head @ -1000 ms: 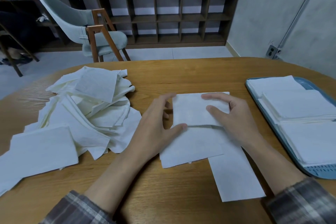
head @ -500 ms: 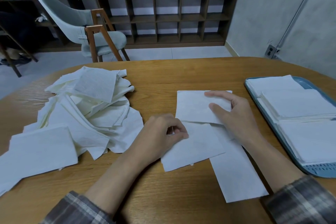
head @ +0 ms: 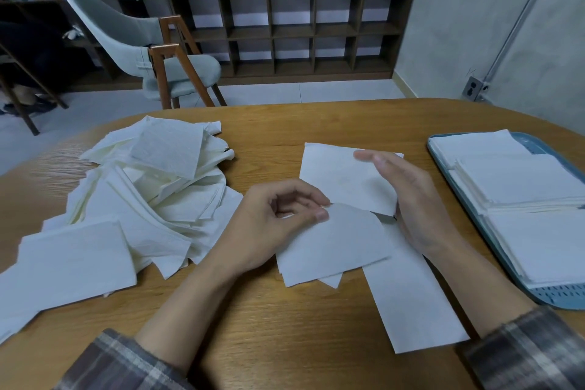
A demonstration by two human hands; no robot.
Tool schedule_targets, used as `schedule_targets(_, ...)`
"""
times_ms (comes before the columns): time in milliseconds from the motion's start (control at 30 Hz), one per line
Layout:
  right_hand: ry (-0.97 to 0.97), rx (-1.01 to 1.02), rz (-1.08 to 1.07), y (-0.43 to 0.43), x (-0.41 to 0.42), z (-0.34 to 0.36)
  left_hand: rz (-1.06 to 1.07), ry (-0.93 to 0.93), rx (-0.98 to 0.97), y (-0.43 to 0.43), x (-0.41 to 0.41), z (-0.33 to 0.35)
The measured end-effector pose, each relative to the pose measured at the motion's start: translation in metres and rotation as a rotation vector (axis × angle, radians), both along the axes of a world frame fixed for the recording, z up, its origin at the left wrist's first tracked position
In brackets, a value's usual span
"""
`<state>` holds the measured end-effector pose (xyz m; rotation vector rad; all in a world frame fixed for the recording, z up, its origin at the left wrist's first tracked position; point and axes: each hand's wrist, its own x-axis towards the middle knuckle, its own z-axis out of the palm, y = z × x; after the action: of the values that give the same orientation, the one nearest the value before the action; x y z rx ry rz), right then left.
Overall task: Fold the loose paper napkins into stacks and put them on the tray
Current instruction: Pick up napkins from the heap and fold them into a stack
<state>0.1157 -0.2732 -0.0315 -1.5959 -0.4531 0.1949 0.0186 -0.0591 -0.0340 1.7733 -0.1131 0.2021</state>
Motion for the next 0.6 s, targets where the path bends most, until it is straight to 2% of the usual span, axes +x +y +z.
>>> schedule_targets(167,0.028,0.007,0.039,0.001,-0.003,-0.001,-0.010,0.014,-0.236,0.003,0.000,0.007)
schedule_targets(233,0.023,0.006,0.070,0.002,-0.004,-0.001,0.001,0.004,-0.274,0.004,0.000,0.008)
schedule_targets(333,0.038,0.017,0.119,0.001,-0.005,0.001,0.028,-0.006,-0.275,0.005,0.000,0.008)
schedule_targets(467,0.095,-0.018,0.204,0.003,-0.010,0.002,0.150,-0.042,-0.169,0.002,0.003,0.004)
schedule_targets(600,0.072,-0.043,0.160,0.004,-0.015,0.005,0.237,-0.054,-0.103,0.003,0.005,0.001)
